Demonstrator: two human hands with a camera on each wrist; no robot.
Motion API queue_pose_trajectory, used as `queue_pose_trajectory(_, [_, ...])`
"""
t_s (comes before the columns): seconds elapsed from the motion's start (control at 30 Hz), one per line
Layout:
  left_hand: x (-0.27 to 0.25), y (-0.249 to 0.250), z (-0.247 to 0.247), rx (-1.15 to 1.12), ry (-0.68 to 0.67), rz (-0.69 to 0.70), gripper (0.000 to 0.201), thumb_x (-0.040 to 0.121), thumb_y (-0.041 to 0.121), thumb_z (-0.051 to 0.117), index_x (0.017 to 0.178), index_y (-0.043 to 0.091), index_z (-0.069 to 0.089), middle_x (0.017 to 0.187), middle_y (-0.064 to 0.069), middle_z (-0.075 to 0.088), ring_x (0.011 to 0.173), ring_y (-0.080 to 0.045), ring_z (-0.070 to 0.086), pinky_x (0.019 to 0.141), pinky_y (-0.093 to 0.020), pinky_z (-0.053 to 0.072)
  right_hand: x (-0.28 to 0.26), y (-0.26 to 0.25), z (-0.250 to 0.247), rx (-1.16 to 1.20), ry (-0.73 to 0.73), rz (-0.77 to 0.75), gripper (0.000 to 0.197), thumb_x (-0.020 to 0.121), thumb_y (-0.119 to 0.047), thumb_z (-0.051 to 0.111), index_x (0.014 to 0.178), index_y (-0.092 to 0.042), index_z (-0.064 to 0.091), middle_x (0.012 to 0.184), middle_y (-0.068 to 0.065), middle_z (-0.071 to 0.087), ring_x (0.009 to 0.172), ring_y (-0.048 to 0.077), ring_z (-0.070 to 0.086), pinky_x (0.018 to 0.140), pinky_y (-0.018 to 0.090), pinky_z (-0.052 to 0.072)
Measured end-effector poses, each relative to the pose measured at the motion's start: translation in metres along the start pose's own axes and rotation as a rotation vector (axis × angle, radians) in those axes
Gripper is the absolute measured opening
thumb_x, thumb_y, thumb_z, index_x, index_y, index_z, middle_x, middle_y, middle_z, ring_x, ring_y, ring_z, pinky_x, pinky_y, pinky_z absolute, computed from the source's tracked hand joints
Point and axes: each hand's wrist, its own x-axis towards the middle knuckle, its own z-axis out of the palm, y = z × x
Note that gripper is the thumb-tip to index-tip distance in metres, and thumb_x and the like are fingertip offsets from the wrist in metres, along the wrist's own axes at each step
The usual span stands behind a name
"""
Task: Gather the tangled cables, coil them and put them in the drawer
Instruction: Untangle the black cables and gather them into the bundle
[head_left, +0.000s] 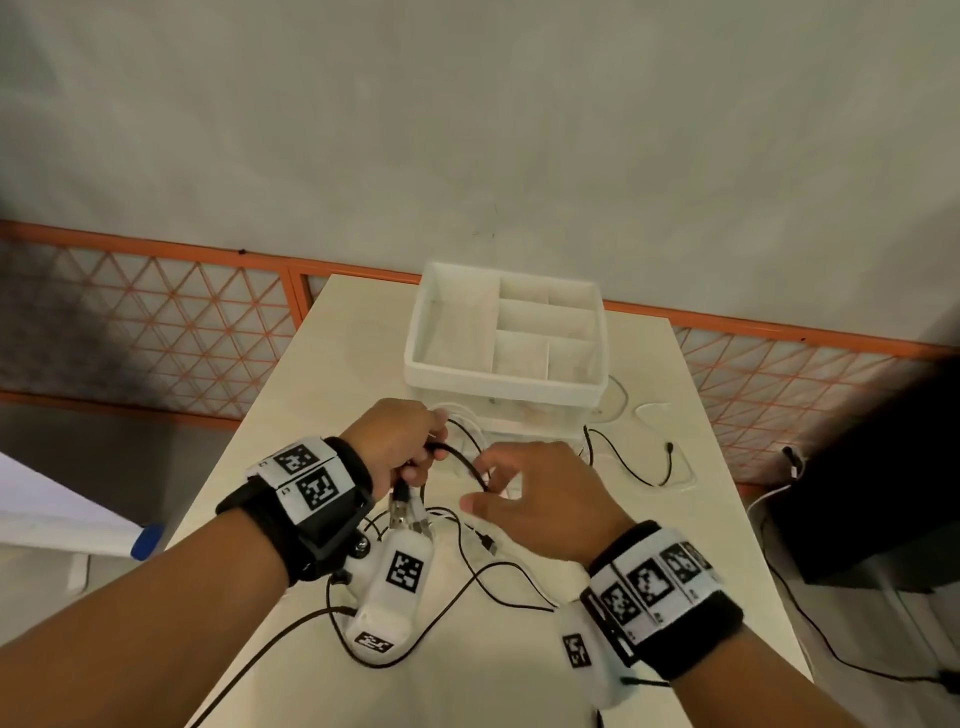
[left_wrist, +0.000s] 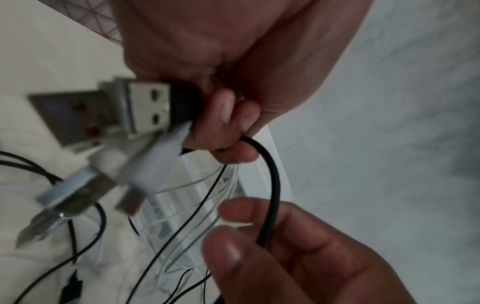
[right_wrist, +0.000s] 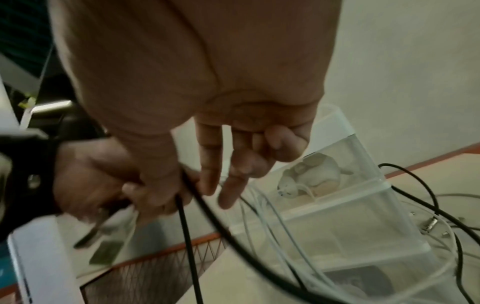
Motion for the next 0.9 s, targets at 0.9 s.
queue_pose_trajectory(0.9, [-0.021,-0.007,-0.01,0.206,-0.2,0.415,0.045,0.096,0.044,0.052,0.088,0.005,0.073,0.056,0.006,0.035,0.049,-0.009,0.025,0.047,-0.021,0.023,0.005,0.015,-0.014,0.454,0.069,-0.017,0.035,0.081,-0.041,0.078,0.115,-0.039,0.068,0.063,-0.01,0.047,0.057,0.01,0.043,0.06,0.028,0.042])
